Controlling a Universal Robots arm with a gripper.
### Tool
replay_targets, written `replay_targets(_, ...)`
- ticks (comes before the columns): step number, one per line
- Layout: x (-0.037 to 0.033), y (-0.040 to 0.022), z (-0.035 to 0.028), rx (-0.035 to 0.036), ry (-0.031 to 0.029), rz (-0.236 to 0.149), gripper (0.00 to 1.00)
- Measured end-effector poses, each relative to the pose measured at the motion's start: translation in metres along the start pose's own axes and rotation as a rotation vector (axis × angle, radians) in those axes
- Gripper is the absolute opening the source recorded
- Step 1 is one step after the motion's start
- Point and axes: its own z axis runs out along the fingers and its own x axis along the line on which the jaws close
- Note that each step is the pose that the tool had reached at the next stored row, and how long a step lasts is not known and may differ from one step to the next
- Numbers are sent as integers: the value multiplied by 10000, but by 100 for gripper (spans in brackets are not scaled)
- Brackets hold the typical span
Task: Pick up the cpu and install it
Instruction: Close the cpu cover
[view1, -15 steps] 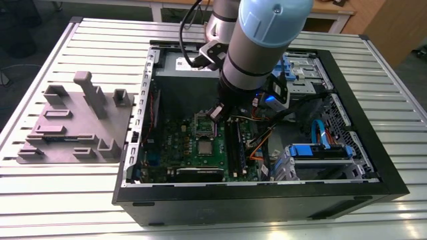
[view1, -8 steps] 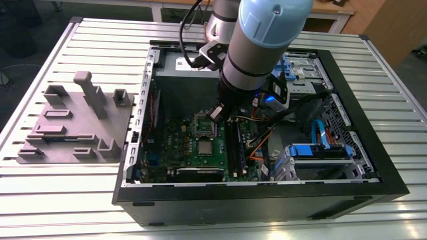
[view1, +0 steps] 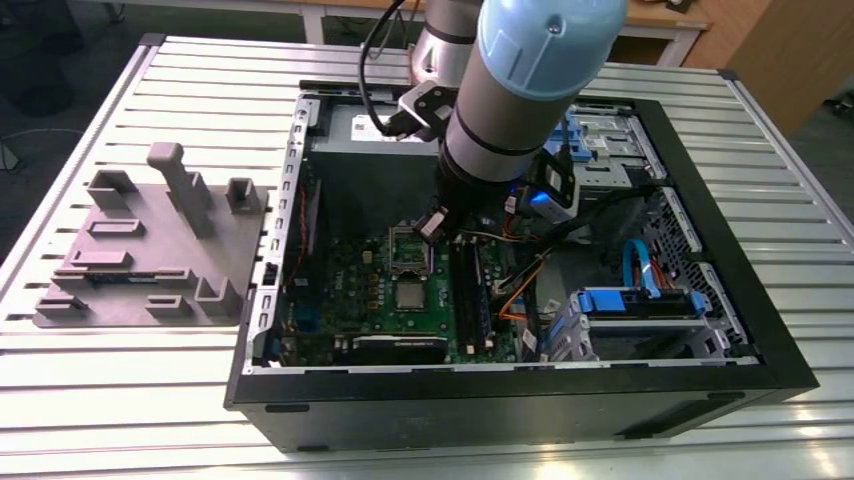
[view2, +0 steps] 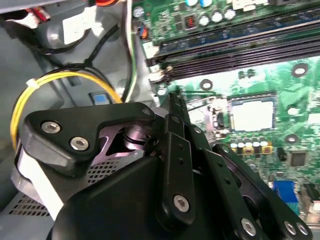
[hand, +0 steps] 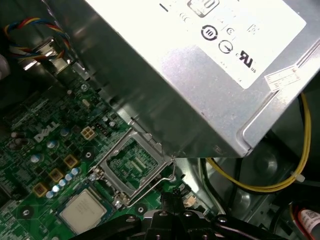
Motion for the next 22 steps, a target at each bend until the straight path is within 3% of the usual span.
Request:
replay_targets(1,-4,-4,1,-97,-93,-12,10)
replay_targets(2,-13,-16,8,-141,-136,-15,10)
replay_targets(6,-58,-59,54,-162,-154,-18,10)
replay_targets(8,-60,-59,72,-214,-204,-19,10)
replay_targets(12,-56,-61,101,-480,-464,-40,10)
replay_targets(13,-54,-62,114,-503,-487,-43,10)
replay_targets(22,-15,-27,216,-529,-510,-44,10)
